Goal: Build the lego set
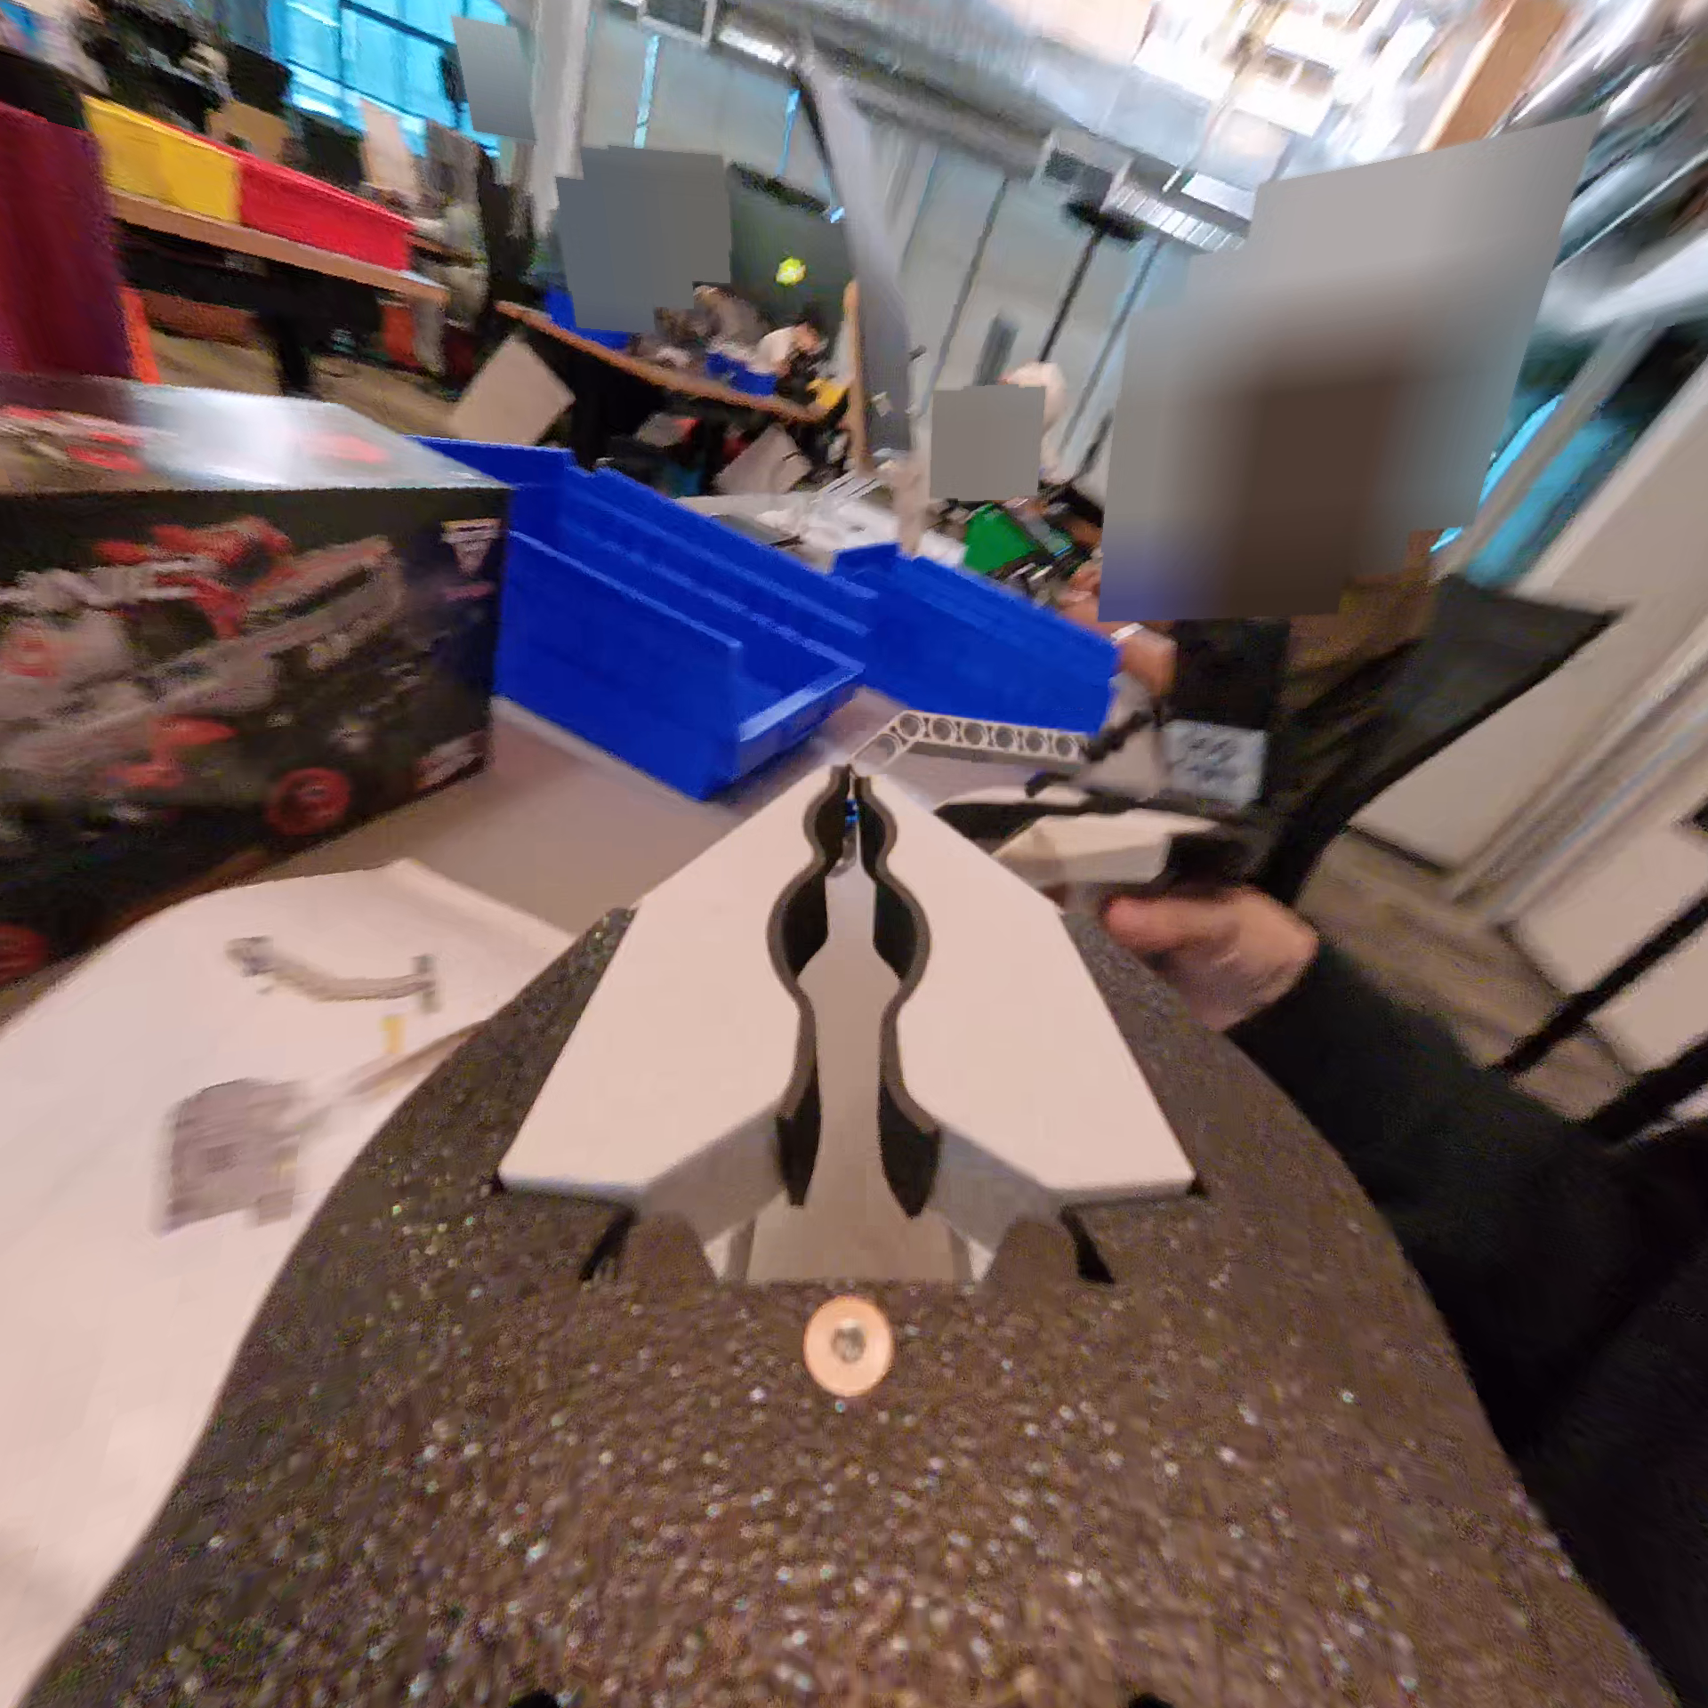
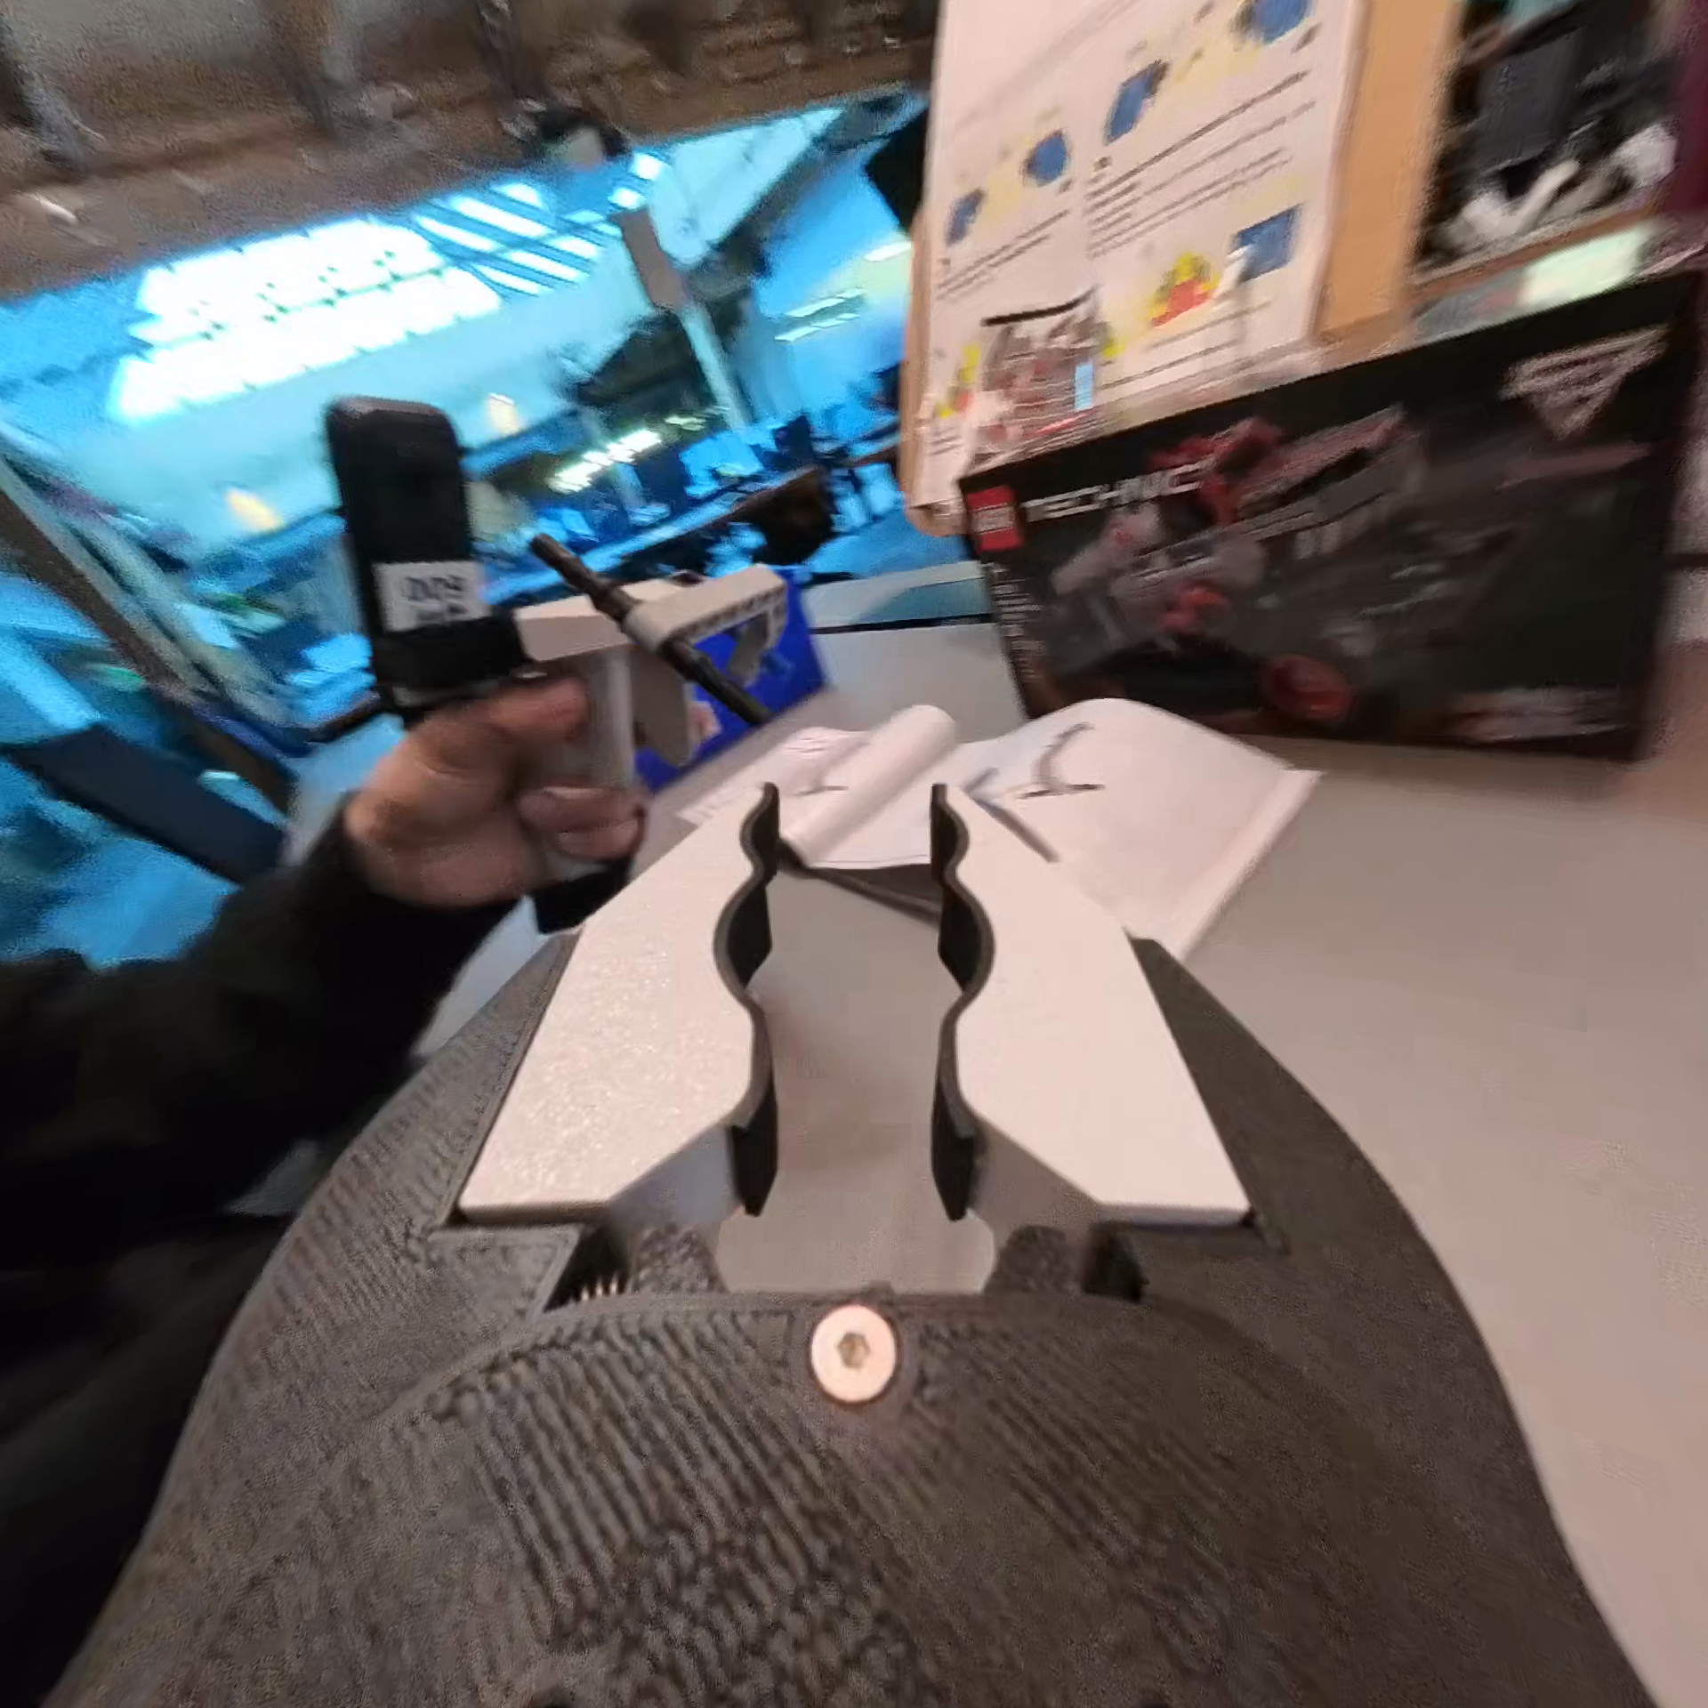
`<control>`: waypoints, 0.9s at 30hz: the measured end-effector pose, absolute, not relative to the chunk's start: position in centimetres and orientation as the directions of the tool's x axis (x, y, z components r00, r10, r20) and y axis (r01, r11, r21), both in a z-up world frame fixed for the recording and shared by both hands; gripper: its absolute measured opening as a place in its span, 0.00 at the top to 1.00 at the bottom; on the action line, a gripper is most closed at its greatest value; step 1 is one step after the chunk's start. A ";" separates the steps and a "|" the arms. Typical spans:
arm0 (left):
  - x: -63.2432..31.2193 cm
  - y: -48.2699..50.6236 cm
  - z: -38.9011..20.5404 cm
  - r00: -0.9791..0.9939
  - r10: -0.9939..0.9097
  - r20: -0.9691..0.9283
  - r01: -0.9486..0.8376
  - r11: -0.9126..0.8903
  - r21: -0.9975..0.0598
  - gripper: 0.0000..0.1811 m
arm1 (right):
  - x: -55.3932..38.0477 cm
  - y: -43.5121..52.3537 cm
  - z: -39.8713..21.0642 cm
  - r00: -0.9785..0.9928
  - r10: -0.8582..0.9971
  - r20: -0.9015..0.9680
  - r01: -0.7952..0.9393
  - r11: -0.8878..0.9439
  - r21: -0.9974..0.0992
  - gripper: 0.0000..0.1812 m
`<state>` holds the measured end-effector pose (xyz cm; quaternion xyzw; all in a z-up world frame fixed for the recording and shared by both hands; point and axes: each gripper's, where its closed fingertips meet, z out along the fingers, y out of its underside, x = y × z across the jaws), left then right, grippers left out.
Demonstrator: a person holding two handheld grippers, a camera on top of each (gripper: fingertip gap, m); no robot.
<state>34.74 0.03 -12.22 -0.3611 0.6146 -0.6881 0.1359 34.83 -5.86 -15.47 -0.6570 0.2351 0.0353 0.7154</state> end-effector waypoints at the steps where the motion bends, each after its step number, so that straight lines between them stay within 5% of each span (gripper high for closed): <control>1: 34.4 -0.6 -11.8 -0.718 -0.580 0.385 -0.281 -0.265 -0.922 1.00 | 34.4 -5.1 -15.5 0.884 -0.215 -0.415 -0.392 0.143 -0.909 0.84; 6: 33.7 -3.1 -12.5 -0.727 -0.457 0.513 -0.383 -0.350 -0.855 1.00 | 33.7 -3.1 -13.4 0.872 -0.091 -0.481 -0.429 0.332 -0.840 0.89; 12: 33.0 -2.9 -16.5 -0.716 -0.632 0.298 -0.385 0.001 -0.923 1.00 | 29.5 -3.6 -18.7 0.852 0.022 -0.523 -0.514 -0.150 -0.844 0.96; 15: 33.2 -2.5 -18.1 -0.721 -0.682 0.121 -0.377 0.239 -0.895 1.00 | 32.5 -6.5 -19.3 0.906 -0.189 -0.379 -0.412 -0.183 -0.893 0.97; 20: 37.0 -5.0 -19.2 -0.746 -0.658 -0.100 -0.352 0.517 -0.780 0.85 | 39.2 -11.9 -19.2 0.773 -0.524 -0.357 -0.423 -0.008 -0.906 0.95; 24: 41.5 -5.3 -21.6 -0.741 -0.586 -0.326 -0.332 0.743 -0.581 0.84 | 39.7 -13.0 -20.4 0.756 -0.584 -0.297 -0.407 -0.064 -0.911 0.95; 27: 43.3 -5.0 -23.8 -0.744 -0.625 -0.239 -0.444 0.728 -0.522 0.84 | 39.2 -13.2 -22.0 0.777 -0.589 -0.222 -0.401 -0.191 -0.896 0.94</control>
